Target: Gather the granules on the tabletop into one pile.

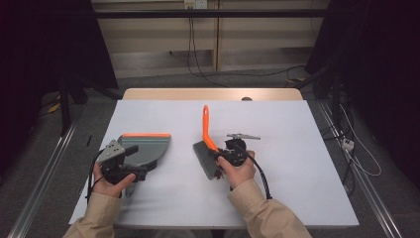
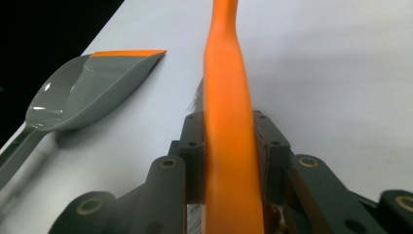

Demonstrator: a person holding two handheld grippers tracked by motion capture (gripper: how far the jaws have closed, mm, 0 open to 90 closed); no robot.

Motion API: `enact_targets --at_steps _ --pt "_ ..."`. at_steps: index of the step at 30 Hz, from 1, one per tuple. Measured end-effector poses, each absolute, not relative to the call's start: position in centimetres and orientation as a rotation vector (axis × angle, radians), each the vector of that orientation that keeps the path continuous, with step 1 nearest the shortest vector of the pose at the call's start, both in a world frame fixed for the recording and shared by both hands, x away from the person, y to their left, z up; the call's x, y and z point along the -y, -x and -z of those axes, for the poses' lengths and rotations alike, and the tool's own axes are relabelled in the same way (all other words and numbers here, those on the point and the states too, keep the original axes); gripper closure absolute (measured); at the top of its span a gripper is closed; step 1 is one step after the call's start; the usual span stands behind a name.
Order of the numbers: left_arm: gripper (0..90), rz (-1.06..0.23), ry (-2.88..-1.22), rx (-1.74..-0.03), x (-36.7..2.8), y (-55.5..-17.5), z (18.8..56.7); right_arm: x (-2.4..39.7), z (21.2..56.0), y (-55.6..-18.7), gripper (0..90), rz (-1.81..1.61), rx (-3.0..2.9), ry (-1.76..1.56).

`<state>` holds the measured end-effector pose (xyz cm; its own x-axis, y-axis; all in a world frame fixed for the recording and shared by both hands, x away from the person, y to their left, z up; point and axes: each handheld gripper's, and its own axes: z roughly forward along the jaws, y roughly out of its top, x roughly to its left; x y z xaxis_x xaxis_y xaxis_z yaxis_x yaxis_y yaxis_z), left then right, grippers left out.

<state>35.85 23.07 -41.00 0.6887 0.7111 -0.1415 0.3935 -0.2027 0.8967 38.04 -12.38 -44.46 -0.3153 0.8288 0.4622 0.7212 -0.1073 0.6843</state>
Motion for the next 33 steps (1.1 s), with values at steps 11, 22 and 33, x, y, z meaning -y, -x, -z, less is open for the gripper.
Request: enact_targets --at_steps 11,22,33 --pt "6.4 -0.376 -1.826 -0.871 -23.1 -35.8 40.9 14.3 44.3 -36.8 70.5 -1.382 -1.973 -1.792" --pt "6.4 -0.381 -1.828 -0.871 -23.0 -35.8 40.9 15.9 44.4 -35.9 70.4 -1.378 -1.941 -1.816" --pt "6.4 -0.38 -1.824 -0.87 -23.0 -35.8 40.9 16.7 44.3 -35.6 70.4 -1.368 -1.932 -1.821"
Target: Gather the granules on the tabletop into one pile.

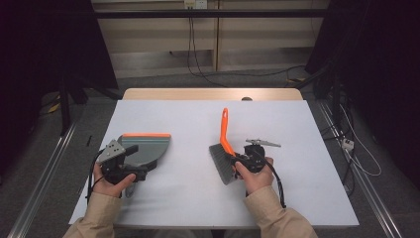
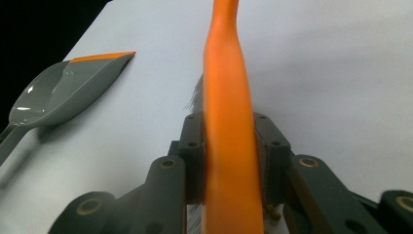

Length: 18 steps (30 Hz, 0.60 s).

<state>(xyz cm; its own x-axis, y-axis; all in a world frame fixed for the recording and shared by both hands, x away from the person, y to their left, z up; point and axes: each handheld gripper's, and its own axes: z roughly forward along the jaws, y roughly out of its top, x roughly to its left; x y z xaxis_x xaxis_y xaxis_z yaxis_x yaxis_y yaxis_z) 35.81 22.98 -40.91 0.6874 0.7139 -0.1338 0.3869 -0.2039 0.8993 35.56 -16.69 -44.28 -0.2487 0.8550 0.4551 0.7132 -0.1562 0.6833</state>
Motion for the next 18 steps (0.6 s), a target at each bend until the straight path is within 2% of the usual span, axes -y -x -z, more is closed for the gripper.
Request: enact_targets --at_steps 18 --pt "6.4 -0.37 -1.83 -0.87 -22.9 -36.0 41.0 16.0 43.0 -36.3 71.2 -1.49 -1.947 -1.793"
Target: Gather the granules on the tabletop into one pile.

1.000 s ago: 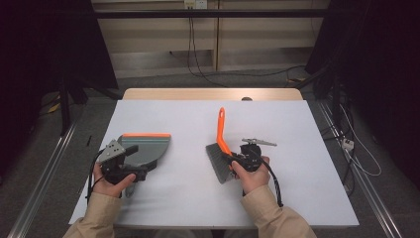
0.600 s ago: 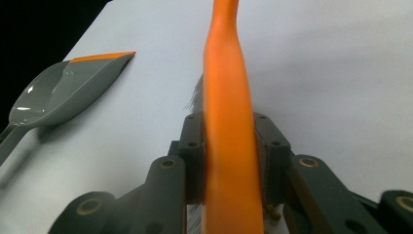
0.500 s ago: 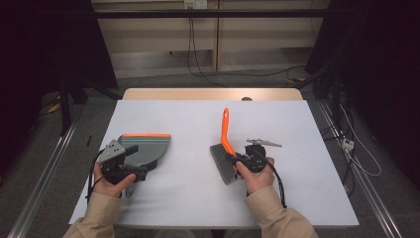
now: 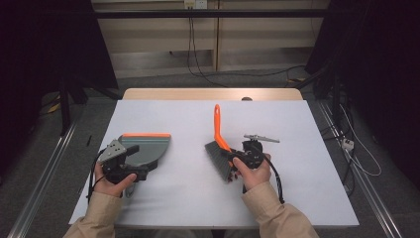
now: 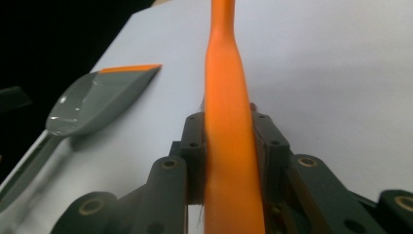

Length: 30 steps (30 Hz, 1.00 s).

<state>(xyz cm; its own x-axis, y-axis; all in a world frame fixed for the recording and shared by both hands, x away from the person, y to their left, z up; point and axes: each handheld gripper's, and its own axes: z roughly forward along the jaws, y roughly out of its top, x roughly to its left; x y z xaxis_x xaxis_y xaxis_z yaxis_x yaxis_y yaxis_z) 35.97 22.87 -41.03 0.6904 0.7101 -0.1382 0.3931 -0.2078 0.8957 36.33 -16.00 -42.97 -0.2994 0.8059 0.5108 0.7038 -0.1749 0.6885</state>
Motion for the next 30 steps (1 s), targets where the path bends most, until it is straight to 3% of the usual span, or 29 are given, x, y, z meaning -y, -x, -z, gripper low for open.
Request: enact_targets --at_steps 14,30 --pt "6.4 -0.366 -1.825 -0.877 -23.1 -36.0 41.0 17.7 40.2 -39.8 71.3 -1.45 -2.109 -1.237" --pt "6.4 -0.367 -1.827 -0.894 -23.3 -36.2 41.2 18.6 43.0 -44.1 71.4 -1.237 -2.268 -0.822"
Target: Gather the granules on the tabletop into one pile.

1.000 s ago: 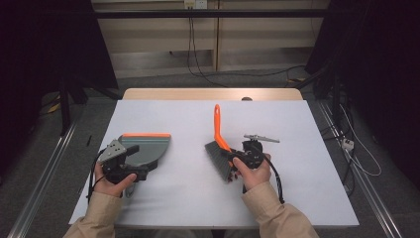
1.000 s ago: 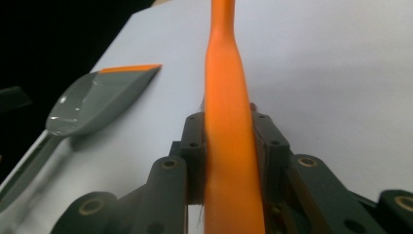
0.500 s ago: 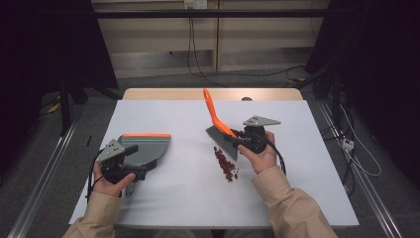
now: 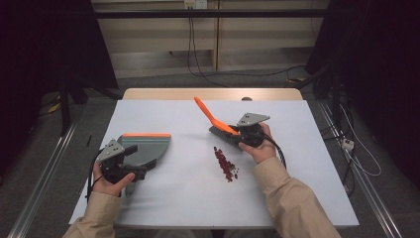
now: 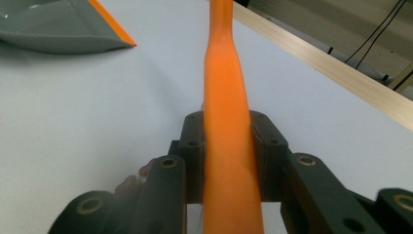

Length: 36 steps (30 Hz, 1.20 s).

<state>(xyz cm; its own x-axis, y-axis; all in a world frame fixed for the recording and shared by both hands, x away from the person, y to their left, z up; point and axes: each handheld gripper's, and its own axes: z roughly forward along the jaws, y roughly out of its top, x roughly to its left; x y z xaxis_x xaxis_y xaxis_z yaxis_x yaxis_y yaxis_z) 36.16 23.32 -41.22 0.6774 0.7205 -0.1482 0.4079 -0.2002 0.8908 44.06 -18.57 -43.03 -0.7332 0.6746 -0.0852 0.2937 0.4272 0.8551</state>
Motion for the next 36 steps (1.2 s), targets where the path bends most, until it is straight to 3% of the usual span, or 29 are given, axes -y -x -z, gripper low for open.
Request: enact_targets --at_steps 10,36 --pt "6.4 -0.376 -1.834 -0.893 -23.4 -36.1 41.3 17.7 43.1 -42.9 71.4 -1.162 -2.394 -0.589" --pt "6.4 -0.378 -1.831 -0.893 -23.3 -36.0 41.2 18.0 42.7 -38.8 71.4 -1.23 -2.496 -0.45"
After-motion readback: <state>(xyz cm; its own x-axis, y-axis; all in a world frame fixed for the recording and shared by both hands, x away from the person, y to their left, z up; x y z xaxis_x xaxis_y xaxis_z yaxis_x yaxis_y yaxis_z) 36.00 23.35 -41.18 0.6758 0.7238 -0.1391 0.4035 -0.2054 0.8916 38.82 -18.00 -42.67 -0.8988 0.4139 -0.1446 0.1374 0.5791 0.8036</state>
